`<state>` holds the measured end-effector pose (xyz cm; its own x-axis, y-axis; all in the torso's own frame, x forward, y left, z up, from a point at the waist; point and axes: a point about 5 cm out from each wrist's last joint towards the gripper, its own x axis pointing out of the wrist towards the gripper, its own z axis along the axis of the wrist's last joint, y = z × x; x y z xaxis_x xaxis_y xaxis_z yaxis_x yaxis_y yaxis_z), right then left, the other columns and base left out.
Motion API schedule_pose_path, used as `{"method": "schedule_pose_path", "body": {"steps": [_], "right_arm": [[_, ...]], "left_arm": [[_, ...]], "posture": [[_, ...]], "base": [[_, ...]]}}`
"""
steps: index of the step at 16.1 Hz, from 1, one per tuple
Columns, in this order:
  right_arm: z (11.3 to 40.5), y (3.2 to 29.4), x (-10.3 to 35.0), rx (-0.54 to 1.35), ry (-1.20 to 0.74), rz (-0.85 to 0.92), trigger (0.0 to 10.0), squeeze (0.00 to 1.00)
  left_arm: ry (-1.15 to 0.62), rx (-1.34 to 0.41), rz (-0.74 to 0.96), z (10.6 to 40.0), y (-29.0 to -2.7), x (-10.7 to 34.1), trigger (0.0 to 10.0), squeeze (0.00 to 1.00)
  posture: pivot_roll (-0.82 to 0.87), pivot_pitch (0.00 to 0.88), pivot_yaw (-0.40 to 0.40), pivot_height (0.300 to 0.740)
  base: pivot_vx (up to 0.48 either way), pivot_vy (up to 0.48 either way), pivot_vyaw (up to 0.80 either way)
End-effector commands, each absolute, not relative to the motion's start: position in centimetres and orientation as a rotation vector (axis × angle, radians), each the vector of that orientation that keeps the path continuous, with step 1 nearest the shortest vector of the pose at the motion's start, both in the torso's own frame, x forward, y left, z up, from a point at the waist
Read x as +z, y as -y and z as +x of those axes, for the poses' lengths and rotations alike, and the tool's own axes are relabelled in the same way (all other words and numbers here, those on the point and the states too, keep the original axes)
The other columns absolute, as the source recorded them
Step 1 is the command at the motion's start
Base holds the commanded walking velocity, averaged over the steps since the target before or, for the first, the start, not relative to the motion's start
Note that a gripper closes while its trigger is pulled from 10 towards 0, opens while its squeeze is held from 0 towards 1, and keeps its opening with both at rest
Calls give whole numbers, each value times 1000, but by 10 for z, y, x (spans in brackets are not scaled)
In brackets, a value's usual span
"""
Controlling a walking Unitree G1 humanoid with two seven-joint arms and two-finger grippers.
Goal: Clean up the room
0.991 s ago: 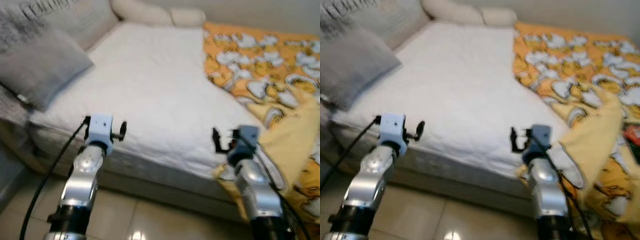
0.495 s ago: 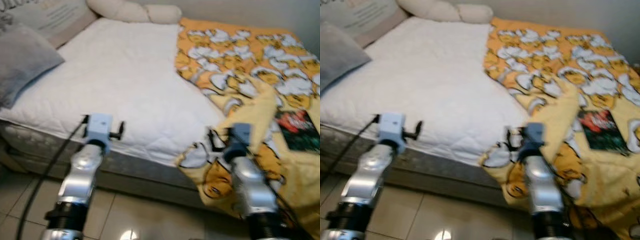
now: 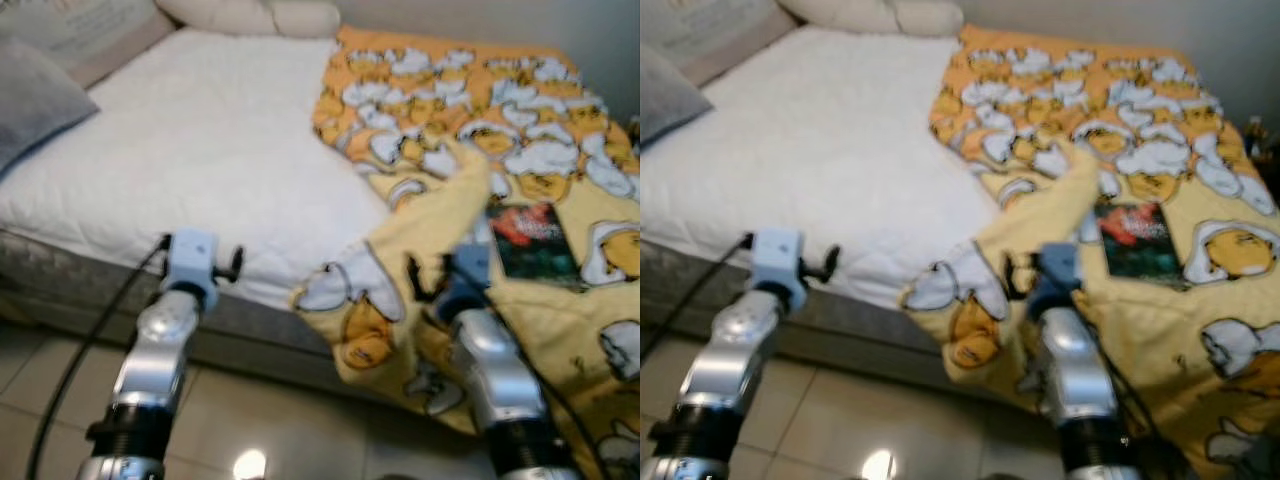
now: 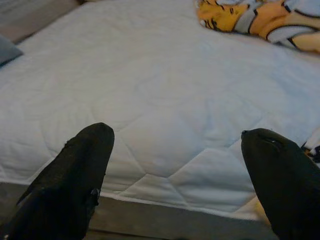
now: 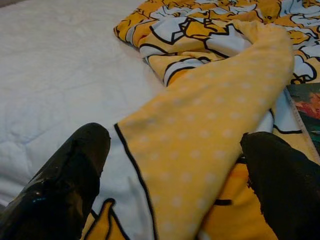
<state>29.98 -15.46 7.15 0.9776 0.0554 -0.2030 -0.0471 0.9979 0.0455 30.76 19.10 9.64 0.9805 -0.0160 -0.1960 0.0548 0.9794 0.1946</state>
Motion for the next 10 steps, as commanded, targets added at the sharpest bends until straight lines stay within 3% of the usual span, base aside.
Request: {"method": "schedule_pose_path", "body": {"steps": [1, 10], "right_arm": [[303, 160, 77, 49, -186, 25, 10000, 0], [303, 157, 74, 55, -200, 43, 10000, 0]], "left_arm": [[-196, -50, 189, 309, -186, 97, 10000, 525], [-195, -58, 191, 309, -185, 97, 10000, 525]], "posture": [[-43, 0, 28, 740], [-46, 0, 30, 740]], "base": [[0, -416, 800], [0, -415, 800]]}}
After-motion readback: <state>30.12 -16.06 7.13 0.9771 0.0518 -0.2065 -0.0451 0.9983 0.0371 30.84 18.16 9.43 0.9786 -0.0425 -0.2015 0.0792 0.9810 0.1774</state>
